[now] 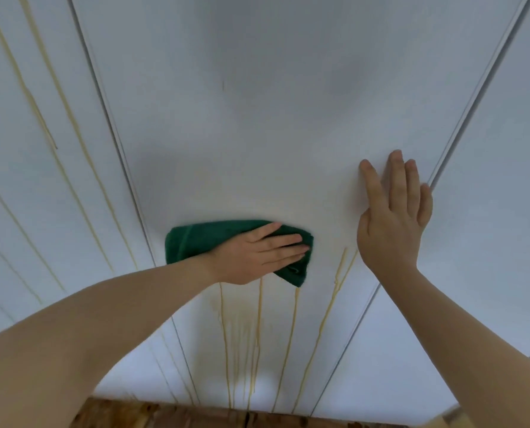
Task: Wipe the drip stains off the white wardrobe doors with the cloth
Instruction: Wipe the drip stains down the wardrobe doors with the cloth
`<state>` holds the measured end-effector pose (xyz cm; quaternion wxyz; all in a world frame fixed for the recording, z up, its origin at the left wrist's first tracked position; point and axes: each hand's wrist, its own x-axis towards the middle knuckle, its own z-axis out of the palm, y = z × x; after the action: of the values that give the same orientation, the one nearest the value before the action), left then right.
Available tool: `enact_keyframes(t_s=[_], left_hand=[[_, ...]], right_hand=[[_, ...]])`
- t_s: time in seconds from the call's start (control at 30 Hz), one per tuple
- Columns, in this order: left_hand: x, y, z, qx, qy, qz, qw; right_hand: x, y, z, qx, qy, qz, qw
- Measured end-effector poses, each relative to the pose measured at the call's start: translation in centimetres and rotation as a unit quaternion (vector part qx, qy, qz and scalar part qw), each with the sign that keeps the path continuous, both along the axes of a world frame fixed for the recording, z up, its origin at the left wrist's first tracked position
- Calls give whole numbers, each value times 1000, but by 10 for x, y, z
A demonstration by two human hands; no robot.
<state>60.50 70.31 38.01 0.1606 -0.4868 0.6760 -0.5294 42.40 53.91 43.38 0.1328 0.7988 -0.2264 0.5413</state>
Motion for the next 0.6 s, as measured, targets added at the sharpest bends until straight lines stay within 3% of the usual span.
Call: enact_keyframes(t_s=[0.2,0.3,0.5,0.6], left_hand=[[74,90,5,25,-35,6,999],[47,55,-5,8,14,-19,1000],[-66,-67,-21,-14,20,-19,1000],[-67,-70,-15,-30,17,-1,999]], right_hand=[[4,0,-3,0,-27,-2,1000],[1,2,-1,15,-19,21,999],[-30,-16,-5,46,-7,28,999],[-48,-28,-5,67,8,11,998]])
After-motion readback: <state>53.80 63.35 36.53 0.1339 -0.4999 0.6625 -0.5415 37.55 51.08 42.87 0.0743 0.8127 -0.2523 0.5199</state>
